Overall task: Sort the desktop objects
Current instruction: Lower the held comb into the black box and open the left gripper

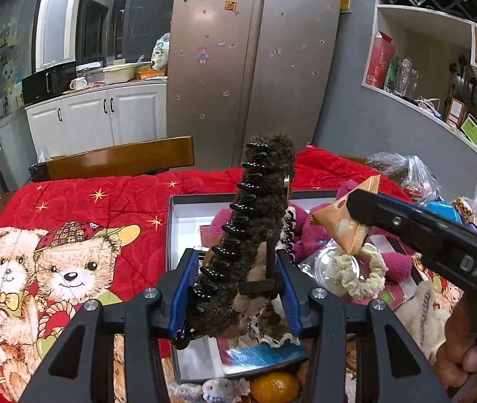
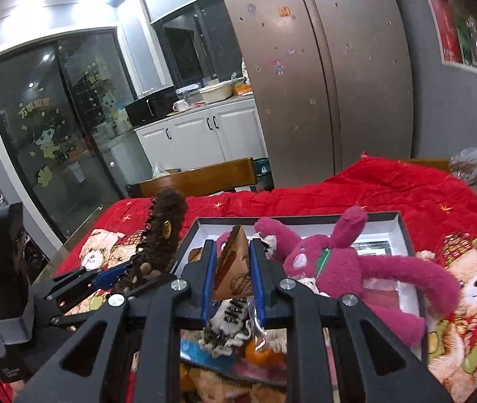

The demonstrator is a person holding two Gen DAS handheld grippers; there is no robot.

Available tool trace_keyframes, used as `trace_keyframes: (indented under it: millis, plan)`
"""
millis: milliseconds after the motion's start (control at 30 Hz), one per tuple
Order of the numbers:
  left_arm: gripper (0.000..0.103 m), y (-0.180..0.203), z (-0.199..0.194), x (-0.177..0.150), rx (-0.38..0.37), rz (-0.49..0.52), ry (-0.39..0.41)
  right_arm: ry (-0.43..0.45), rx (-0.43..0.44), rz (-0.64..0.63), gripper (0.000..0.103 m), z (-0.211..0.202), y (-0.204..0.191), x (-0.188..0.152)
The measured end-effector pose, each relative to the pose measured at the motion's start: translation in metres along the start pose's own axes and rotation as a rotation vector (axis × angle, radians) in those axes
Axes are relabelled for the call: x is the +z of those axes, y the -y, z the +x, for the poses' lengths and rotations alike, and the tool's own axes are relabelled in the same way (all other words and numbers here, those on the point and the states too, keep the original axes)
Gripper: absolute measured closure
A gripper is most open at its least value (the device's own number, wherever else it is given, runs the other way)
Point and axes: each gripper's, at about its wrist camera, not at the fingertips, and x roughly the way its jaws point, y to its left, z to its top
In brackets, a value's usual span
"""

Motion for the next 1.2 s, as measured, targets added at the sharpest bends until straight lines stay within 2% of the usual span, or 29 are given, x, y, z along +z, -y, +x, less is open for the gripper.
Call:
trace_keyframes:
  millis: [67, 167, 333, 733, 1033, 1133, 1200]
  plan:
    - [0.056, -0.003, 0.004, -0.002, -0.014, -0.019, 0.003, 0.011, -0.002, 0.01, 0.082, 0.008, 0.005, 0.001]
    - [0.056, 0.0, 0.013, -0.004, -0.017, 0.018, -0.013, 0.019, 0.008, 0.014, 0.083, 0.017, 0.01, 0.006]
    - [0.056, 0.003, 0.019, -0.009, -0.042, 0.049, -0.014, 0.022, -0.057, -0.065, 0.082, 0.024, -0.001, 0.005]
    - [0.056, -0.002, 0.027, -0.012, -0.008, 0.046, -0.034, -0.009, -0.068, -0.019, 0.083, 0.033, 0.009, -0.005]
    - [0.055, 0.0, 0.027, -0.012, -0.011, 0.061, -0.032, -0.012, -0.063, -0.017, 0.082, 0.033, 0.007, -0.006]
    - [0.053, 0.002, 0.027, -0.012, -0.014, 0.061, -0.033, -0.008, -0.056, -0.012, 0.079, 0.03, 0.009, -0.006]
    - [0.047, 0.002, 0.026, -0.013, -0.011, 0.062, -0.029, 0.005, -0.067, -0.007, 0.078, 0.027, 0.01, -0.006]
